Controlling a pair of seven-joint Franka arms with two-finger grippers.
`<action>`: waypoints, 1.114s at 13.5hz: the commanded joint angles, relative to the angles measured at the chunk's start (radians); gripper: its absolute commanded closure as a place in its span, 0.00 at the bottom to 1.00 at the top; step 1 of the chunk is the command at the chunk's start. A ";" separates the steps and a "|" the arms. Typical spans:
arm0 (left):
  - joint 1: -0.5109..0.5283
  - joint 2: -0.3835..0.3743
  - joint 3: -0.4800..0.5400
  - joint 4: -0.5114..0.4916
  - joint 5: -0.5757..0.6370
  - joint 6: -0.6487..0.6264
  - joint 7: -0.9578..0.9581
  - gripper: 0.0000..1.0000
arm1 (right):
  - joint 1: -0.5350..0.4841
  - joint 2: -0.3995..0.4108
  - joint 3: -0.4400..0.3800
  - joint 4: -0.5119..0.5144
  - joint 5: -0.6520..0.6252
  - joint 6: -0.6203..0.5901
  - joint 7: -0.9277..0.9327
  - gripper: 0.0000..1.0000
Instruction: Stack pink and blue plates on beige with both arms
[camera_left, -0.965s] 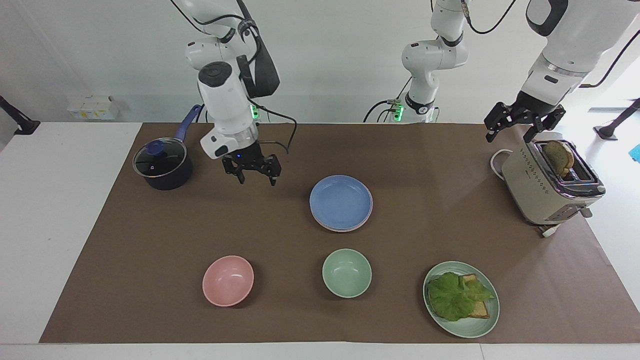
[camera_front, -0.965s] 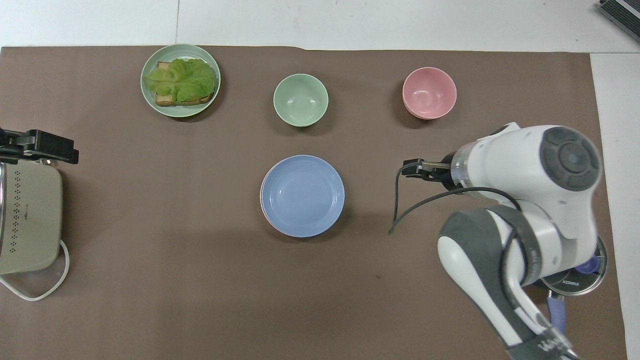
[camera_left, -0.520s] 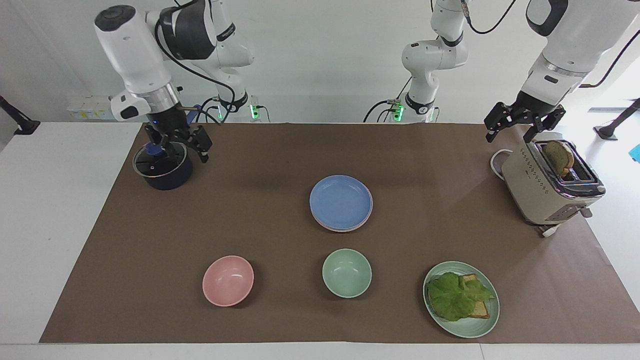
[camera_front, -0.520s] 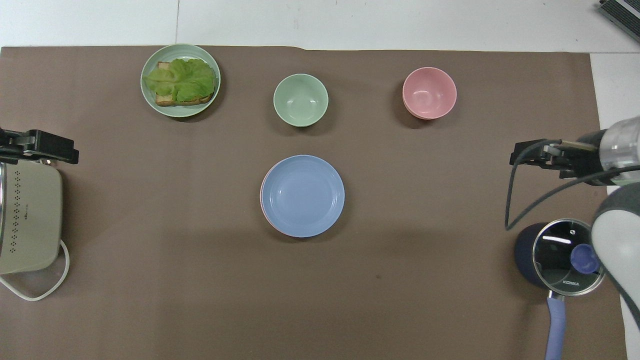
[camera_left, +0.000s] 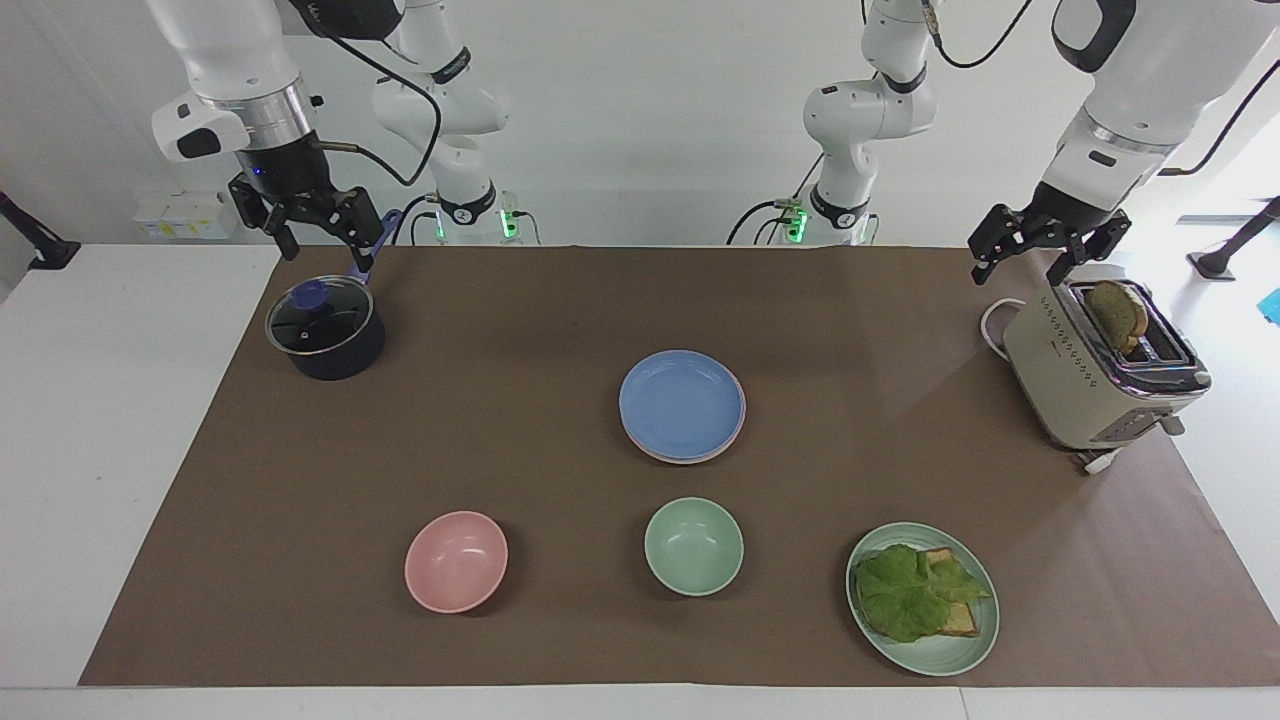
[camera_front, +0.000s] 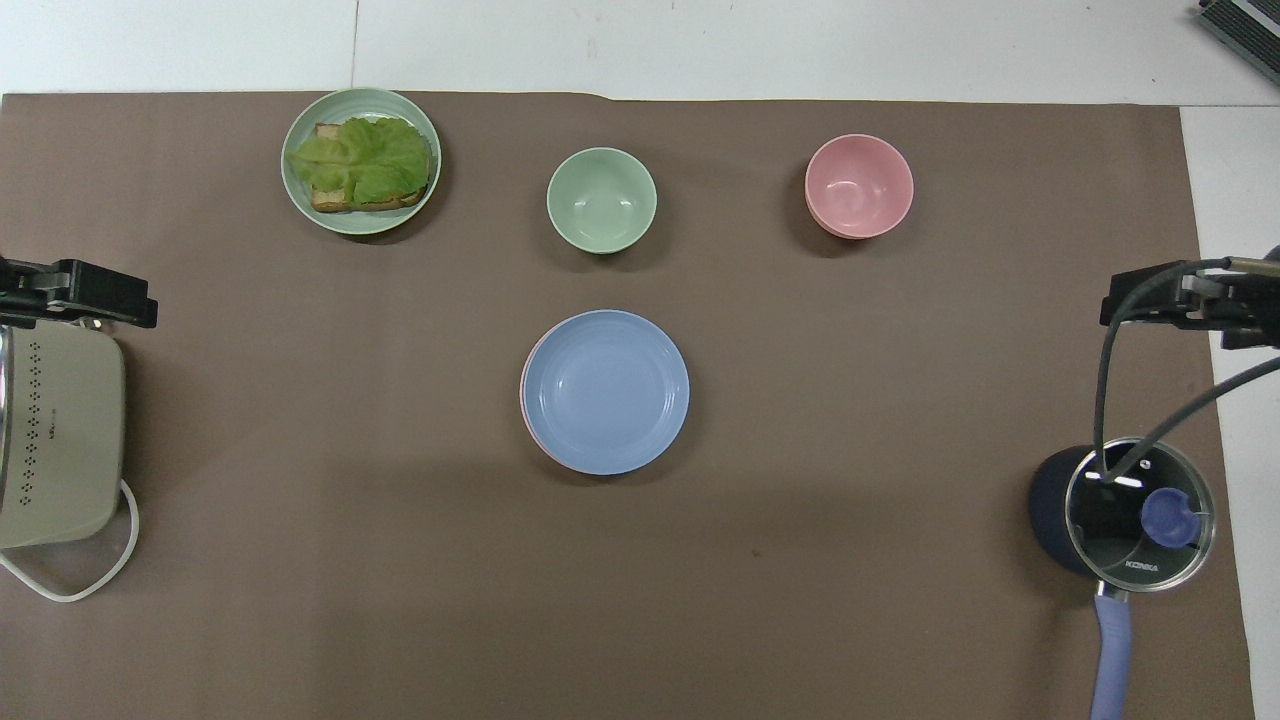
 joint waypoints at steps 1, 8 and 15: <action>0.003 -0.006 -0.004 -0.002 0.011 -0.015 0.007 0.00 | -0.012 0.046 0.010 0.071 -0.023 -0.041 -0.043 0.00; 0.003 -0.006 -0.004 -0.002 0.011 -0.015 0.007 0.00 | -0.012 0.055 0.007 0.088 0.001 -0.078 -0.118 0.00; 0.003 -0.006 -0.004 -0.002 0.011 -0.015 0.007 0.00 | -0.012 0.041 0.009 0.068 0.001 -0.096 -0.125 0.00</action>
